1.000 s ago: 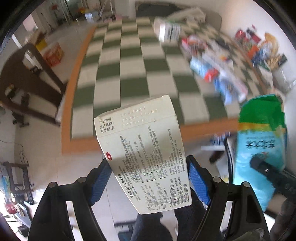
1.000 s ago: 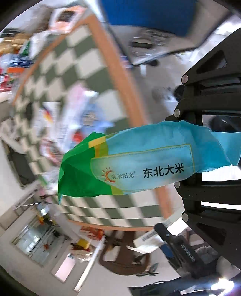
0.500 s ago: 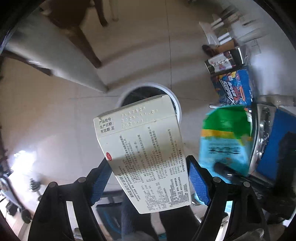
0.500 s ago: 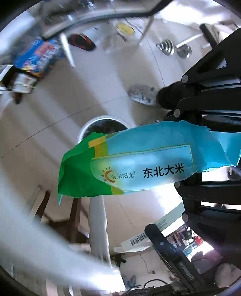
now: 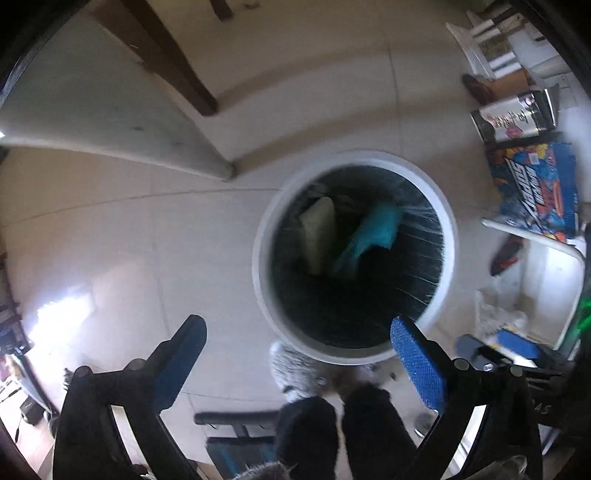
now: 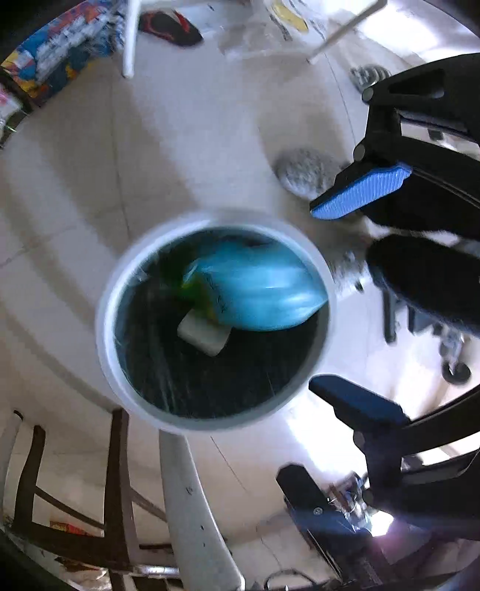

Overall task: Collect trash
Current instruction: 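Carry both items to the white bin and open both tools to drop them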

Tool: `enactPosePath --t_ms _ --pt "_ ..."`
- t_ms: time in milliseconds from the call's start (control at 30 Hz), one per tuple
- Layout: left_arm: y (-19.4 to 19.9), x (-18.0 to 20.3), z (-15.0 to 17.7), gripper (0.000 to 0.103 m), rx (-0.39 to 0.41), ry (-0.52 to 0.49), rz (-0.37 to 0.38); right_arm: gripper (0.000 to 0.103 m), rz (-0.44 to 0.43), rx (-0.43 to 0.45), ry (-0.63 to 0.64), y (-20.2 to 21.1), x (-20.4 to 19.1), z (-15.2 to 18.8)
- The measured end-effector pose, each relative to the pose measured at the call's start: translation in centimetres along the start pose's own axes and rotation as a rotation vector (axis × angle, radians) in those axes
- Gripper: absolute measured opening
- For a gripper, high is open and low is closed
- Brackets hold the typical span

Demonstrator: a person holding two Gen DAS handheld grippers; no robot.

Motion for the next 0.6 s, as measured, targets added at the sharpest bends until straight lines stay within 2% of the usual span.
enactPosePath --t_ms 133,267,600 --pt "2.7 -0.5 2.4 0.102 0.027 0.004 -0.066 0.103 0.127 0.056 0.049 2.0 -0.1 1.2" --pt "5.7 0.1 4.8 0.102 0.031 -0.002 -0.074 0.103 0.216 0.102 0.092 4.9 -0.6 1.9" --pt "12.3 0.1 8.6 0.102 0.076 0.008 -0.034 0.103 0.244 0.199 0.103 13.6 -1.2 6.5"
Point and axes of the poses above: each gripper's, at about its wrist camera, not at the fingertips, and y roughly against the way its jaws point, x to its right, z to its underside, the point moved 2 cm from there along -y, roughly the way its jaws point
